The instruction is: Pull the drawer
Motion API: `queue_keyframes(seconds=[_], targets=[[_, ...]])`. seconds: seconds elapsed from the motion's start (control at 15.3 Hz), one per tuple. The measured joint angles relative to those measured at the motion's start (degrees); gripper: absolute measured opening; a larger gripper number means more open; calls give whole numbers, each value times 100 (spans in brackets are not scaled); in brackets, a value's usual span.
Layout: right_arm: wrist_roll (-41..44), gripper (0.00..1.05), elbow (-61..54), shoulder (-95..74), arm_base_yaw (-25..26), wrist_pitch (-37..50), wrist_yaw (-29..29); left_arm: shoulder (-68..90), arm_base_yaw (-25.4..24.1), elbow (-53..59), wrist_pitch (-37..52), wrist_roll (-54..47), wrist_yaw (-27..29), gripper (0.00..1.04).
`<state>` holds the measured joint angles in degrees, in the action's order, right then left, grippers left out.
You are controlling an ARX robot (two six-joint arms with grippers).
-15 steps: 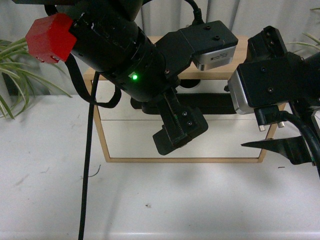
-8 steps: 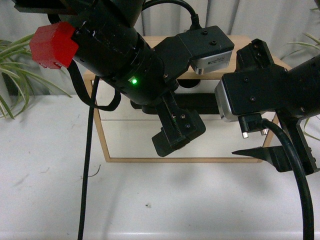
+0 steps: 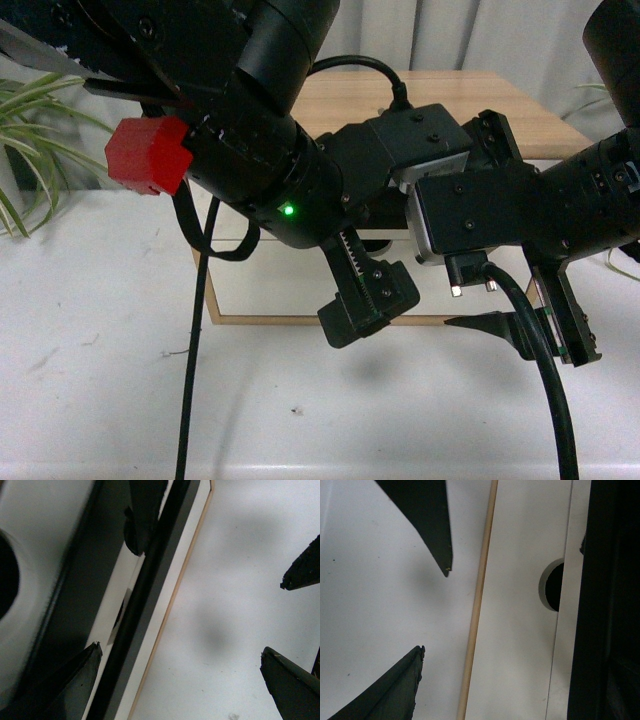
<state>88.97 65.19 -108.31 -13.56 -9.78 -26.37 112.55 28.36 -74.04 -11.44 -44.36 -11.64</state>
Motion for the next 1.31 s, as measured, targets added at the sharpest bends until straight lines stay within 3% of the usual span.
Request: queue_keyframes(seconds=[1.31], targets=[[-400, 98, -1080, 695, -229, 175, 542, -455, 341, 911, 417, 125, -55, 98]])
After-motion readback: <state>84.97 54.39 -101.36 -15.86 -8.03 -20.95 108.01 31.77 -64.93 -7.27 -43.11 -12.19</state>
